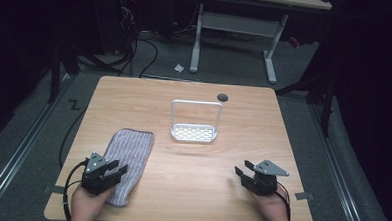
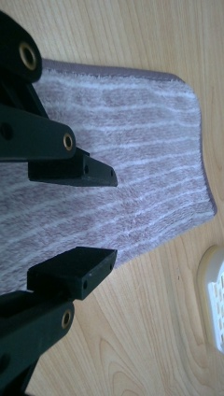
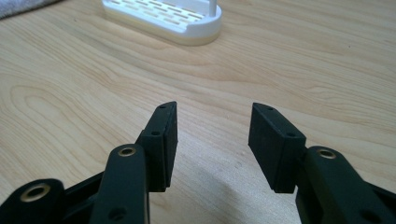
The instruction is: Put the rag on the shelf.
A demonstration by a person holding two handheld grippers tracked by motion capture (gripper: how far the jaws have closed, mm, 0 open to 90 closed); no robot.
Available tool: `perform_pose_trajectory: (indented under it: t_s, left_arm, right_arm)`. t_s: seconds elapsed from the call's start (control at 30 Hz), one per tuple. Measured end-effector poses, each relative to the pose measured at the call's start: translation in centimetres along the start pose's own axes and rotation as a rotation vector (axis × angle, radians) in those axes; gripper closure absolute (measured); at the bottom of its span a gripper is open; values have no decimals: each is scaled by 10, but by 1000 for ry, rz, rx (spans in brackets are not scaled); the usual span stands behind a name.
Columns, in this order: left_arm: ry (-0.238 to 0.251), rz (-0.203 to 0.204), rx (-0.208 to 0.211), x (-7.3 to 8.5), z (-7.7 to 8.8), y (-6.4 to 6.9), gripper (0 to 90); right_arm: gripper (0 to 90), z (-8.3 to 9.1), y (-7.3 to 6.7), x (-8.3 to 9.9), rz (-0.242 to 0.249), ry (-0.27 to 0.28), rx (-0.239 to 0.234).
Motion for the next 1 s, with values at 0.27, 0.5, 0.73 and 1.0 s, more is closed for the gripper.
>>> perform_pose_trajectory:
  t_s: [0.27, 0.5, 0.73, 1.0]
  left_arm:
    - [-151, -21, -22, 15, -9, -11, 900]
    - [-170, -61, 29, 23, -9, 7, 900]
    - [-183, -93, 98, 30, -10, 39, 900]
    - [-219, -107, 212, 30, -23, 80, 900]
  right_arm:
    - [524, 0, 2, -1, -37, 9, 9]
    - [517, 1, -2, 0, -27, 7, -3]
    - [556, 6, -4, -6, -37, 37, -34]
    - [557, 6, -9, -7, -60, 41, -64]
Point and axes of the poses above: each handheld gripper's, and its own axes: z roughly backward along the jaws, x roughly out of its underside, y roughly to its right, the point moved 6 cm from there along -z, roughly forward along the jaws, and after that the axes turned 4 degrees about z, right-handed, at the moved point
